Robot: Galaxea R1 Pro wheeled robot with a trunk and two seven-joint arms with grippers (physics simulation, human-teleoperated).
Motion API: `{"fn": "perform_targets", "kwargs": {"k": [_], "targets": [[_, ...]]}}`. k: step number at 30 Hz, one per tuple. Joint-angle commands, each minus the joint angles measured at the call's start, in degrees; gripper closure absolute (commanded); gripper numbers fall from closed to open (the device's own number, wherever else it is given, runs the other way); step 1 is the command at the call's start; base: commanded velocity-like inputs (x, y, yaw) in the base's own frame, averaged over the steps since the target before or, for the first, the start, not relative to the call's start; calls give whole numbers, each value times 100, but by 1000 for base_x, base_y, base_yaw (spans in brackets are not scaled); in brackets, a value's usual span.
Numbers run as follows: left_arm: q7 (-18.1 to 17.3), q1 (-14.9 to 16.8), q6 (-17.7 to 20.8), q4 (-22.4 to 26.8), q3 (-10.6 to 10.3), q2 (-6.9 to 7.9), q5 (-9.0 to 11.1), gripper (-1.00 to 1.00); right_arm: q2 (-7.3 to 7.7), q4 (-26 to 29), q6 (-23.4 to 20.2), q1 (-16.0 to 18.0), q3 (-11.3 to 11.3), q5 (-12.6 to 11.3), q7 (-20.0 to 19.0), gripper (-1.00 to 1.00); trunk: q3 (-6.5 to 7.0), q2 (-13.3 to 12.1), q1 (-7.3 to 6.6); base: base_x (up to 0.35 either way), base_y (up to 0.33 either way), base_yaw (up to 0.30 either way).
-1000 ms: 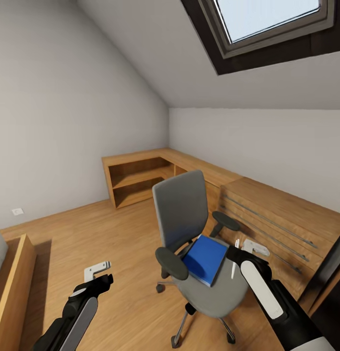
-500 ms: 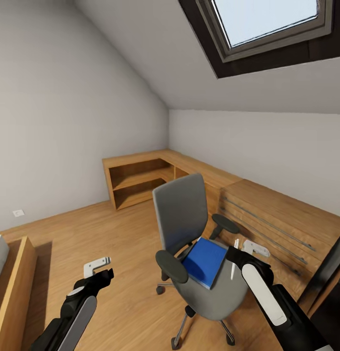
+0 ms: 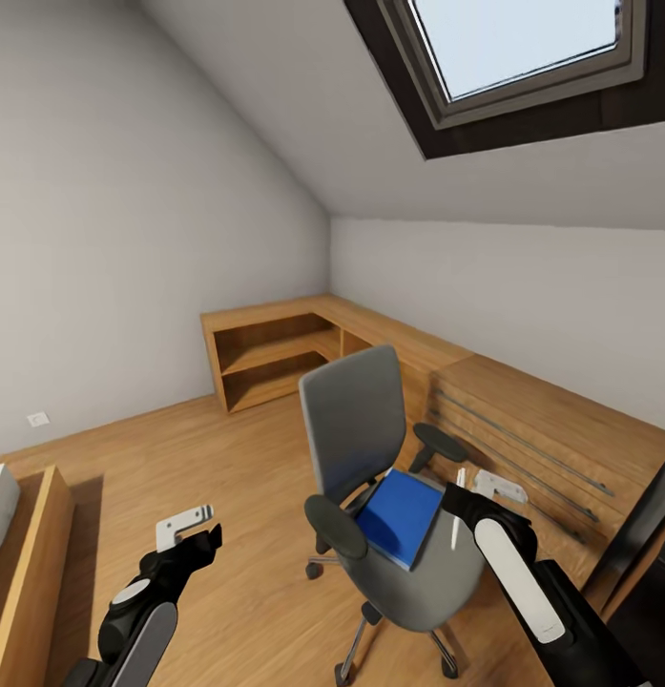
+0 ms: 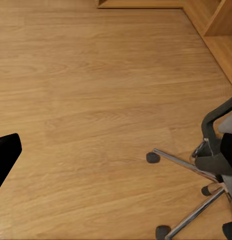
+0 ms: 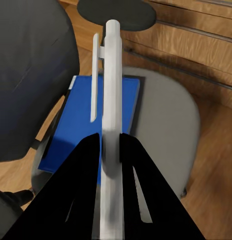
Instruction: In the bedroom, organize the workspace by keeping the computer under the desk, ensuring the monitor is on the desk, placing the keyboard on the desk next to the monitor, placing the mouse on the desk next to the keyboard, moving the folder from the swivel chair onto the desk next to the mouse, stacking the notebook on top of the folder with the pen on top of the notebook, and positioning the swivel chair next to the desk.
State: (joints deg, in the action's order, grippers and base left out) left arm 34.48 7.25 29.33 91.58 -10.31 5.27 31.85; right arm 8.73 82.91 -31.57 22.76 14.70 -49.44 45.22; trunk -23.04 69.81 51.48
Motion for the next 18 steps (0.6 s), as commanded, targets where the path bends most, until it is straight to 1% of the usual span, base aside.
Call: {"fn": "perform_targets", "kwargs": {"k": [1,5,7,10,15,18], "targets": [[59,5,8,6,-16,5,53,-100,6,14,-12,-4,11,-39,50,100,12,-37,-22,0,0,0],[59,4,15,-5,-22,1,56,-100,6,29,-16,-29,8,-39,50,100,84,-198,-110,0,0,-7],[59,4,18,-11,-25,-4,55,-100,7,31,-16,-32,7,-39,52,100,119,-278,-154,0,0,-147],[59,4,19,-24,-48,-13,51,-100,12,32,-16,-34,7,-39,50,100,173,-398,-220,0,0,-213],[59,4,20,-33,-252,-15,49,-100,14,32,-16,-34,6,-39,48,100,263,-599,-330,0,0,-253],[59,4,20,-42,-310,-17,49,-100,14,32,-16,-35,6,-39,48,100,317,-719,-396,0,0,-264]]}}
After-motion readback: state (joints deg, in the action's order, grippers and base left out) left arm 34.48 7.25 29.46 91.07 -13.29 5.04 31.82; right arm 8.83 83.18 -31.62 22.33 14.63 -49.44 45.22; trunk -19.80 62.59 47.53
